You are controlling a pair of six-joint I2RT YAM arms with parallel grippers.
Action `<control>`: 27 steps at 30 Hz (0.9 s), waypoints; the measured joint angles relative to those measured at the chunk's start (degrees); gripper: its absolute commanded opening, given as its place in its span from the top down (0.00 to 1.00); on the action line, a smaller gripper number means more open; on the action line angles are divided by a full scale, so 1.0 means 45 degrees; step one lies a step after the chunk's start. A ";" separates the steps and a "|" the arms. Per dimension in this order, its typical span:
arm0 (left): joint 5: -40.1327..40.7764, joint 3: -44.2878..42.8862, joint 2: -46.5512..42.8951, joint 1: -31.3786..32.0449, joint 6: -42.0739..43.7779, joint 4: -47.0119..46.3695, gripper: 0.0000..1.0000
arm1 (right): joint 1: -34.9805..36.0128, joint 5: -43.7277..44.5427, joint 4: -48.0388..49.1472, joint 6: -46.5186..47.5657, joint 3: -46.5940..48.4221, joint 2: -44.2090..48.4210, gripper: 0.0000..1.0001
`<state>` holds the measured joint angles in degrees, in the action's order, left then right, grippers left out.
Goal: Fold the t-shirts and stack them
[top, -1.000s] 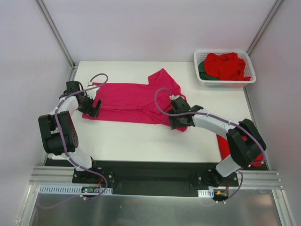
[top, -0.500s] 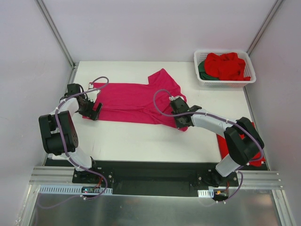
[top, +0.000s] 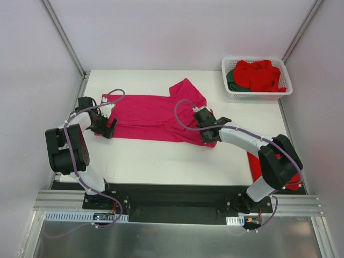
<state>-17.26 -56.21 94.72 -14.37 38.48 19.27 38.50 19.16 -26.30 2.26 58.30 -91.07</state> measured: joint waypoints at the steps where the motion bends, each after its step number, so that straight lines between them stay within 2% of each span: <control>1: 0.0053 -0.0005 0.0146 0.0000 0.0000 -0.0063 0.01 | 0.0000 0.0029 -0.0024 0.0005 0.0000 0.0000 0.99; 14: 0.0223 0.0053 0.0471 0.0000 0.0005 -0.0466 0.01 | 0.0000 0.0695 -0.0593 0.0316 0.0427 0.0029 0.99; 22: 0.0306 0.0797 -0.0165 0.0000 0.0374 -0.0952 0.01 | 0.0000 0.1064 -0.0899 0.0500 0.0719 -0.0087 0.99; 24: 0.0340 0.1005 -0.0374 0.0000 0.0539 -0.0991 0.01 | 0.0005 0.1200 -0.1005 0.0529 0.0748 -0.0223 0.94; 25: 0.0379 0.1098 -0.0466 0.0000 0.0612 -0.0996 0.01 | 0.0010 0.1273 -0.1059 0.0554 0.0763 -0.0306 0.82; 27: 0.0476 0.1297 -0.0680 0.0000 0.0753 -0.0996 0.01 | 0.0010 0.1399 -0.1175 0.0588 0.0782 -0.0442 0.73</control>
<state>-15.11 -50.37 91.66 -14.37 41.87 14.79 38.54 25.45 -31.59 4.91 61.82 -93.06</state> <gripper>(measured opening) 0.993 0.142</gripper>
